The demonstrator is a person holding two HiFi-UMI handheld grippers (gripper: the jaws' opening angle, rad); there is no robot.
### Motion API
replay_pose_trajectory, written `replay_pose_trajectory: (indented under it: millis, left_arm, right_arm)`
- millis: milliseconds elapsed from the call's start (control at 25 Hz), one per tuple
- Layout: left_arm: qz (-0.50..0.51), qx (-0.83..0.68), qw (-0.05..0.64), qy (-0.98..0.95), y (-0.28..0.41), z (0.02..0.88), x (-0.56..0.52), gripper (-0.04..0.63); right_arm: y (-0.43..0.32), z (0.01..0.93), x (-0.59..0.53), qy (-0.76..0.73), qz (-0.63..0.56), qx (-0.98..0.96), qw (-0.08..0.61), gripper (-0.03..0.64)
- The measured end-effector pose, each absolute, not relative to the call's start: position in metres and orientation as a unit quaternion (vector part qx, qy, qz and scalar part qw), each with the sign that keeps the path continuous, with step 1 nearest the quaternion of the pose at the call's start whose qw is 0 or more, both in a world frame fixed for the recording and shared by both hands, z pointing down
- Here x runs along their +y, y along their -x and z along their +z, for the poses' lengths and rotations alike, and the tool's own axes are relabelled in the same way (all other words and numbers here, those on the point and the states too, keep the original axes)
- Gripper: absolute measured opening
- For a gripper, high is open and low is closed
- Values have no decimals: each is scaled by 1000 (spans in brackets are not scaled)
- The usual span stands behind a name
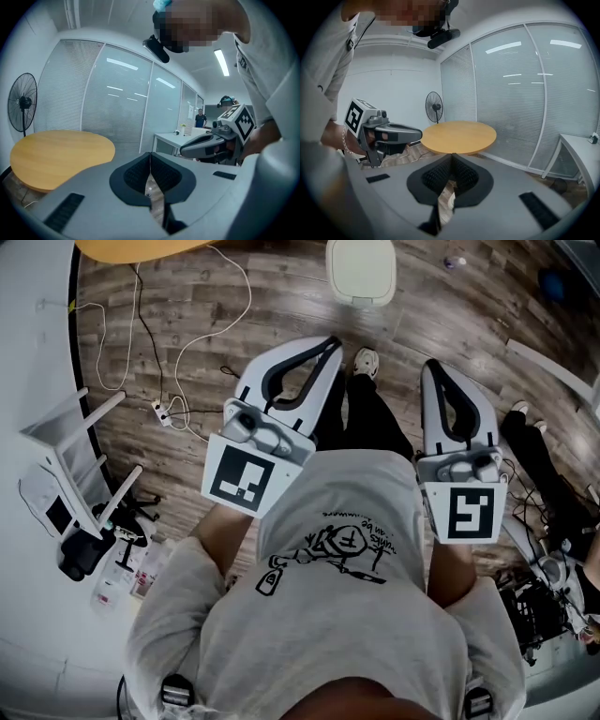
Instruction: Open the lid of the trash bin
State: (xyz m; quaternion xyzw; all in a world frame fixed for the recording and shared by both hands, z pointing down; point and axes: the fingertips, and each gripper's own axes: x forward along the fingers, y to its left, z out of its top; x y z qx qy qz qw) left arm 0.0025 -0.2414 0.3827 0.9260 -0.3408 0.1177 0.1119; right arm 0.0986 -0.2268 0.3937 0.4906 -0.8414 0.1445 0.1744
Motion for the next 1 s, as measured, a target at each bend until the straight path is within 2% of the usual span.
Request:
replay_pose_trajectory:
  millis: [1000]
  left_arm:
    - [153, -342, 116, -920, 10, 569, -254, 20]
  right_arm:
    - [-66, 589, -232, -440, 140, -840, 287, 18]
